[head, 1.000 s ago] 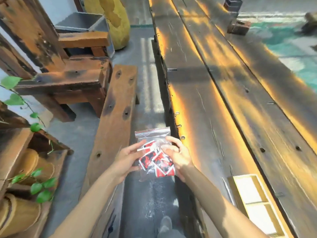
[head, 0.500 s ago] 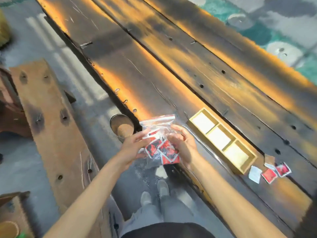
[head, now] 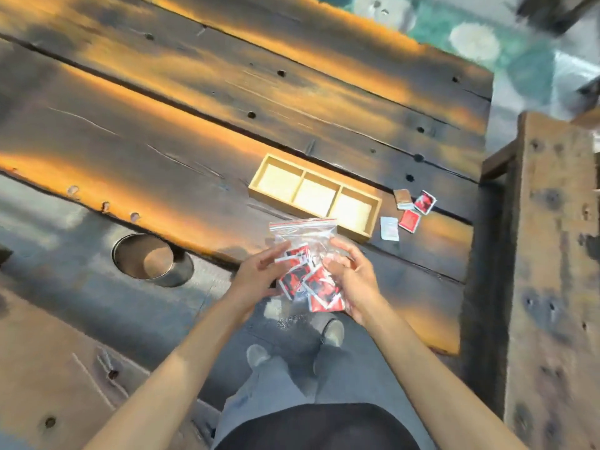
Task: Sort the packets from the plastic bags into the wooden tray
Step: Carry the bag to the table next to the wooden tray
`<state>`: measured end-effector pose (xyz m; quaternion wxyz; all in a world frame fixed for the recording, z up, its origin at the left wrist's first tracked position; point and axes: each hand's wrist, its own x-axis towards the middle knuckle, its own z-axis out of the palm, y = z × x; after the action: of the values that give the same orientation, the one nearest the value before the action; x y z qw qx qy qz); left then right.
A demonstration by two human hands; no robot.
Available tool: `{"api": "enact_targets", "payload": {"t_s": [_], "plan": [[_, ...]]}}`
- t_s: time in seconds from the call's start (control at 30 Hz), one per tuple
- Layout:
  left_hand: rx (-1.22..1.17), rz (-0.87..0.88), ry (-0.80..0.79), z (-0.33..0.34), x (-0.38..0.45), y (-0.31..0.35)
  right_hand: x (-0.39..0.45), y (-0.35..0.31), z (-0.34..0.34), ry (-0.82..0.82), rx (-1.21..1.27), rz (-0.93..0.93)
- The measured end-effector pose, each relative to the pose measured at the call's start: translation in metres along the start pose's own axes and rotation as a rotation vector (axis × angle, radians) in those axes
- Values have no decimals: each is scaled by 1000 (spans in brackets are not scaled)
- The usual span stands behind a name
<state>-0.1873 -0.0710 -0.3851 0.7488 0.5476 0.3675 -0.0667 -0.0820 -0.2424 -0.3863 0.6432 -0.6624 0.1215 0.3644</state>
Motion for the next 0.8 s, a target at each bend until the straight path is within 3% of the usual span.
{"api": "enact_targets", "payload": {"t_s": [0.47, 0.8], "plan": [[187, -29, -183, 204, 54, -21, 8, 4, -197, 256, 164, 16], [305, -3, -160, 285, 94, -47, 43, 22, -267, 387, 132, 44]]}}
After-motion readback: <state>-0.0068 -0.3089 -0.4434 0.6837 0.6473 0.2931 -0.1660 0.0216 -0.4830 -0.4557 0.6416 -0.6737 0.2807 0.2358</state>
